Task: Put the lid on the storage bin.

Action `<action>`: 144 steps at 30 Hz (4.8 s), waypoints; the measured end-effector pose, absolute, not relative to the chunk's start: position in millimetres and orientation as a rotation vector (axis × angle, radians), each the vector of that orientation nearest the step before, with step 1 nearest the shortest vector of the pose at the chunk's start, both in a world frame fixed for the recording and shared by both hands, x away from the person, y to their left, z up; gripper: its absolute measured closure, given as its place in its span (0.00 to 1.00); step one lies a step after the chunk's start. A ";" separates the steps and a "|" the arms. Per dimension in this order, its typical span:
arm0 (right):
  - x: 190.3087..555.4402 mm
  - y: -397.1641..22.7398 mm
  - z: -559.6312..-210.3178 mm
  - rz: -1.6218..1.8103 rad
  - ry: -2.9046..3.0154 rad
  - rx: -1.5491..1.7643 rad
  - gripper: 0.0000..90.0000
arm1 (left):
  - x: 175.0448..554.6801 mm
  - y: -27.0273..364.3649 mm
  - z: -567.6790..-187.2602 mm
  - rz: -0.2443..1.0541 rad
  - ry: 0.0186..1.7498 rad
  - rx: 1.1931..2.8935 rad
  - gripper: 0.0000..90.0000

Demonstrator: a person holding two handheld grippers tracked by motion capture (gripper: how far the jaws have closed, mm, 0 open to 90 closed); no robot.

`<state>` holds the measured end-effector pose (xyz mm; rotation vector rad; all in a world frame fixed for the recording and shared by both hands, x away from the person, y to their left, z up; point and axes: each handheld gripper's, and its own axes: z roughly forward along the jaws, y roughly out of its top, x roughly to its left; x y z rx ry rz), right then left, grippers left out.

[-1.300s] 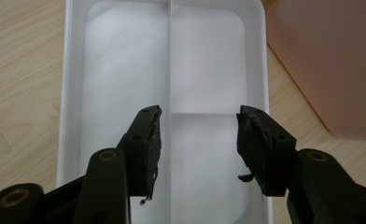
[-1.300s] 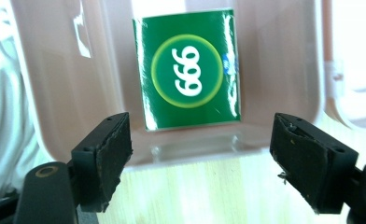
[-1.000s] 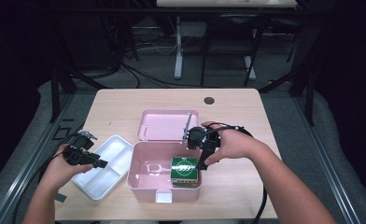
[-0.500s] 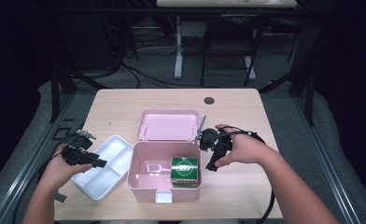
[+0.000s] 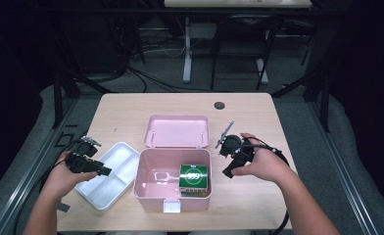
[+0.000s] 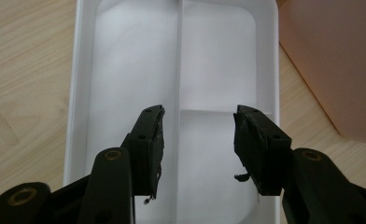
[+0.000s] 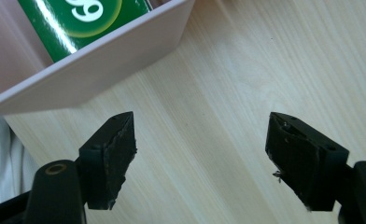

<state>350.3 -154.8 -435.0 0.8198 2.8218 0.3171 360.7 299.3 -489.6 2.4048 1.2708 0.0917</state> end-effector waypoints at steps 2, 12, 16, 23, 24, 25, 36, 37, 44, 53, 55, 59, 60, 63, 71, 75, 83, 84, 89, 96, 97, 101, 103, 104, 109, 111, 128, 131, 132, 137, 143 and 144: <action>350.5 -159.4 -439.3 0.376 2.813 0.879 0.28 | 361.0 297.6 -489.5 0.089 1.263 2.411 0.59; 347.7 -177.5 -445.8 0.595 2.675 1.038 0.30 | 360.4 291.4 -485.1 0.101 1.292 2.398 0.64; 342.7 -178.1 -441.9 0.568 2.597 1.061 0.30 | 361.2 288.6 -480.4 0.121 1.302 2.411 0.63; 338.6 -181.9 -454.3 0.606 2.597 1.076 0.31 | 362.5 285.9 -480.1 0.179 1.323 2.488 0.65; 338.8 -183.1 -455.4 0.597 2.587 1.086 0.31 | 363.5 286.1 -480.7 0.177 1.320 2.495 0.66; 339.0 -184.2 -456.2 0.604 2.578 1.101 0.31 | 364.3 285.8 -481.4 0.173 1.323 2.507 0.67; 335.7 -192.2 -454.8 0.670 2.545 1.121 0.31 | 381.3 276.8 -507.4 0.132 1.329 2.665 0.78; 335.6 -192.7 -454.5 0.669 2.542 1.123 0.31 | 382.6 275.9 -510.5 0.126 1.336 2.677 0.78; 335.5 -197.0 -455.9 0.671 2.529 1.148 0.31 | 388.8 273.2 -522.1 0.084 1.349 2.703 0.83; 336.4 -200.3 -456.9 0.670 2.536 1.159 0.31 | 392.0 274.3 -522.0 0.011 1.353 2.698 0.88; 336.5 -200.6 -457.4 0.687 2.527 1.158 0.31 | 391.8 274.0 -522.1 0.016 1.351 2.701 0.88; 336.7 -200.7 -458.6 0.687 2.525 1.163 0.31 | 391.4 273.1 -523.4 -0.002 1.345 2.721 0.89; 336.5 -200.4 -458.8 0.688 2.526 1.162 0.31 | 391.4 272.9 -524.2 -0.003 1.346 2.728 0.89; 336.3 -199.8 -458.6 0.683 2.528 1.161 0.31 | 392.3 272.9 -527.9 -0.010 1.353 2.725 0.90; 336.6 -199.6 -460.1 0.684 2.527 1.158 0.31 | 396.6 272.3 -539.3 -0.051 1.379 2.728 0.96; 336.9 -199.4 -460.7 0.676 2.525 1.164 0.31 | 397.4 271.0 -540.9 -0.051 1.386 2.733 0.97; 337.6 -198.1 -462.6 0.664 2.527 1.159 0.31 | 400.3 268.9 -540.4 -0.064 1.385 2.762 0.98; 338.1 -198.6 -463.1 0.686 2.536 1.157 0.31 | 400.2 268.6 -540.3 -0.054 1.384 2.768 0.98; 337.6 -198.9 -462.7 0.678 2.526 1.163 0.31 | 401.6 270.1 -534.9 -0.054 1.404 2.771 0.99; 337.6 -199.2 -462.3 0.679 2.521 1.160 0.31 | 400.6 273.1 -519.0 -0.049 1.399 2.773 0.99; 337.5 -199.0 -462.4 0.681 2.521 1.162 0.31 | 400.2 273.6 -516.5 -0.048 1.400 2.772 0.99; 337.6 -198.8 -462.7 0.679 2.522 1.162 0.31 | 399.0 276.3 -507.5 -0.044 1.399 2.762 0.99; 337.7 -198.8 -463.0 0.683 2.524 1.164 0.31 | 398.7 278.3 -503.4 -0.052 1.401 2.754 0.99; 337.7 -198.8 -463.1 0.684 2.523 1.164 0.31 | 398.3 279.1 -501.0 -0.053 1.405 2.750 0.99; 337.8 -199.4 -463.1 0.687 2.522 1.169 0.31 | 397.0 283.9 -489.2 -0.044 1.407 2.733 0.99; 337.8 -199.6 -463.0 0.683 2.519 1.167 0.31 | 396.5 285.4 -485.0 -0.041 1.403 2.734 0.99; 337.9 -201.1 -465.0 0.686 2.517 1.176 0.31 | 392.1 292.1 -444.2 -0.020 1.387 2.714 0.99; 337.9 -201.2 -464.9 0.682 2.519 1.180 0.31 | 390.8 292.0 -437.0 -0.009 1.375 2.723 0.99; 338.0 -201.3 -464.8 0.683 2.519 1.179 0.31 | 390.3 292.0 -434.3 -0.003 1.370 2.724 0.99; 338.5 -201.3 -465.7 0.687 2.523 1.177 0.31 | 388.5 292.4 -421.2 0.020 1.328 2.727 0.99; 339.2 -200.5 -467.1 0.674 2.524 1.177 0.31 | 385.4 288.3 -407.3 0.043 1.284 2.746 0.99; 339.1 -200.5 -467.0 0.675 2.524 1.177 0.31 | 385.3 287.6 -404.9 0.046 1.275 2.750 0.99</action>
